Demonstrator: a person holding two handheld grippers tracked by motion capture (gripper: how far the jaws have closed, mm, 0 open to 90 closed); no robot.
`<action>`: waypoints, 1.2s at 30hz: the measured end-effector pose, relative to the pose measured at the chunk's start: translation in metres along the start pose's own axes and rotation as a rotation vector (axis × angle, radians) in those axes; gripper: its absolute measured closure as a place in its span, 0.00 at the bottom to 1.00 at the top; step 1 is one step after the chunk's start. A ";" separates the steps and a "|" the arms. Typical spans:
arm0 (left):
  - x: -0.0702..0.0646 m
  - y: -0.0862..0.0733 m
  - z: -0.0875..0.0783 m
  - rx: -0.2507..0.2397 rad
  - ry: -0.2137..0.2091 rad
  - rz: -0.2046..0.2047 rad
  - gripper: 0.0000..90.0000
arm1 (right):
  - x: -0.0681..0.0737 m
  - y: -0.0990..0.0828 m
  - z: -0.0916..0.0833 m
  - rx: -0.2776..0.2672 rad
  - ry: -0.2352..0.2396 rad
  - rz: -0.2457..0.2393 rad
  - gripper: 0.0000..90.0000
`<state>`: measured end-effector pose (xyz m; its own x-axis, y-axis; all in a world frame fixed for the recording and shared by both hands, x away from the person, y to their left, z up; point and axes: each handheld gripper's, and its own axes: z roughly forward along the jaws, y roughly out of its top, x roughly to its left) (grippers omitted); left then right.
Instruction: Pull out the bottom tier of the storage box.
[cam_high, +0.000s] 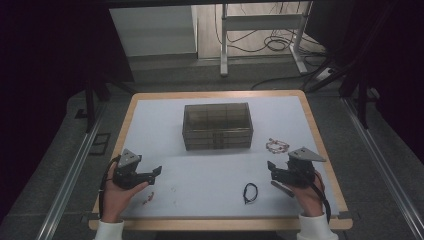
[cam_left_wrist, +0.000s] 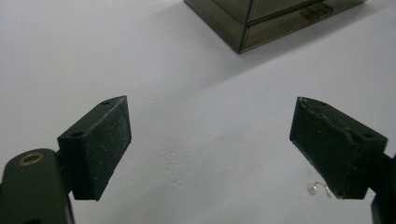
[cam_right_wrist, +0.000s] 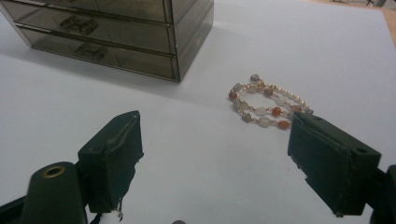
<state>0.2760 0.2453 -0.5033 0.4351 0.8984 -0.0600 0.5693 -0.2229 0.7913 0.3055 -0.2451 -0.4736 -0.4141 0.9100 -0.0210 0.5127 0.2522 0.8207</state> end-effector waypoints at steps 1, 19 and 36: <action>0.001 -0.001 0.001 0.000 0.001 -0.009 0.14 | 0.000 0.000 0.002 0.010 0.003 0.018 0.21; -0.006 0.000 -0.007 0.018 -0.003 -0.026 0.17 | 0.019 -0.005 0.009 0.087 -0.020 -0.041 0.22; -0.008 0.000 -0.002 0.029 -0.021 0.008 0.17 | 0.040 0.013 0.020 0.088 0.039 0.020 0.25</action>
<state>0.2707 0.2389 -0.5015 0.4543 0.8884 -0.0663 0.5852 -0.2415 0.7741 0.3108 -0.1989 -0.4755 -0.4312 0.9021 0.0180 0.5844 0.2640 0.7673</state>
